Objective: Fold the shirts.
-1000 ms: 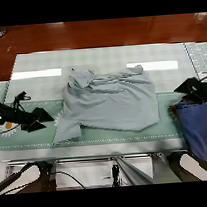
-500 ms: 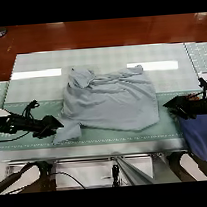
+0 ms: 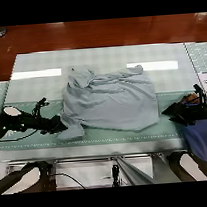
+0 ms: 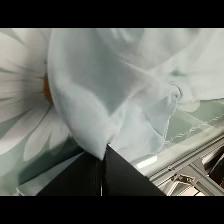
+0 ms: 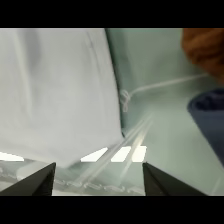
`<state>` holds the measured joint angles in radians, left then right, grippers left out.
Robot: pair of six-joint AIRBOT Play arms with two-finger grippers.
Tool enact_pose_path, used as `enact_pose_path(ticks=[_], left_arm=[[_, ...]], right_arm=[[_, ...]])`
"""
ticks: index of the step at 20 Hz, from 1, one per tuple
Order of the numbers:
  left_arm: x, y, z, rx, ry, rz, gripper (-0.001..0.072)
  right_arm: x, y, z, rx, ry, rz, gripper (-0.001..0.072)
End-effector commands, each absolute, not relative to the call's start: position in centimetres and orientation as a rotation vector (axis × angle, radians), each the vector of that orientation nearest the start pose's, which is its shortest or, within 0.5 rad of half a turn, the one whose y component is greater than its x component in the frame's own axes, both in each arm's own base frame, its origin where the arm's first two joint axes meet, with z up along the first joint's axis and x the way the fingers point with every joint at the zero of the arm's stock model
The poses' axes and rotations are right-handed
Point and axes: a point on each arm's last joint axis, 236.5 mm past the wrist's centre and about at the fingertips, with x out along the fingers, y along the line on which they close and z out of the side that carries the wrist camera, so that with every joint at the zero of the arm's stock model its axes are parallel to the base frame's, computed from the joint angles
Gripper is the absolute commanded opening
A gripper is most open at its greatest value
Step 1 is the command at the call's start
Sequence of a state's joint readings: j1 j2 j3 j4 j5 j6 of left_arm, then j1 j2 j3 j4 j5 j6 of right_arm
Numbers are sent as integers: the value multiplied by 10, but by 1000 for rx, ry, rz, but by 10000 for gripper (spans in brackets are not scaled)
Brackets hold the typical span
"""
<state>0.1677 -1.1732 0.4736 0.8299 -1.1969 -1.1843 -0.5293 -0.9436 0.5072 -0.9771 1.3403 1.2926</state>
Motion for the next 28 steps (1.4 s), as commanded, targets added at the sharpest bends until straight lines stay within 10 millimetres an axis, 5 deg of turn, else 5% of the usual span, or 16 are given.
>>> enact_pose_path(ticks=[1,12,13,15,17,18,20,22,24,26,28], left_arm=[[203,-118,-97,-682,1613,-425,29],[201,-120,-95,-686,1622,-435,29],[202,-121,-94,-696,1617,-438,30],[210,-129,-86,-727,1572,-479,29],[233,-142,-64,-789,1470,-540,29],[247,-148,-45,-815,1409,-586,29],[286,-154,9,-816,1255,-672,29],[334,-154,96,-747,1010,-750,29],[367,-148,207,-610,734,-784,29],[369,-139,320,-436,467,-769,28],[347,-124,407,-249,283,-678,29]], right_arm=[[188,44,-71,790,1575,162,625],[229,96,-109,875,1589,169,615],[241,101,-104,899,1556,180,463],[265,106,-90,853,1495,232,31],[288,112,-68,790,1442,291,17],[302,114,-48,756,1412,331,17],[340,115,21,675,1314,436,16],[380,105,118,550,1141,469,16],[403,92,230,425,902,455,17],[390,93,347,350,636,471,17],[341,101,442,263,386,502,17]])
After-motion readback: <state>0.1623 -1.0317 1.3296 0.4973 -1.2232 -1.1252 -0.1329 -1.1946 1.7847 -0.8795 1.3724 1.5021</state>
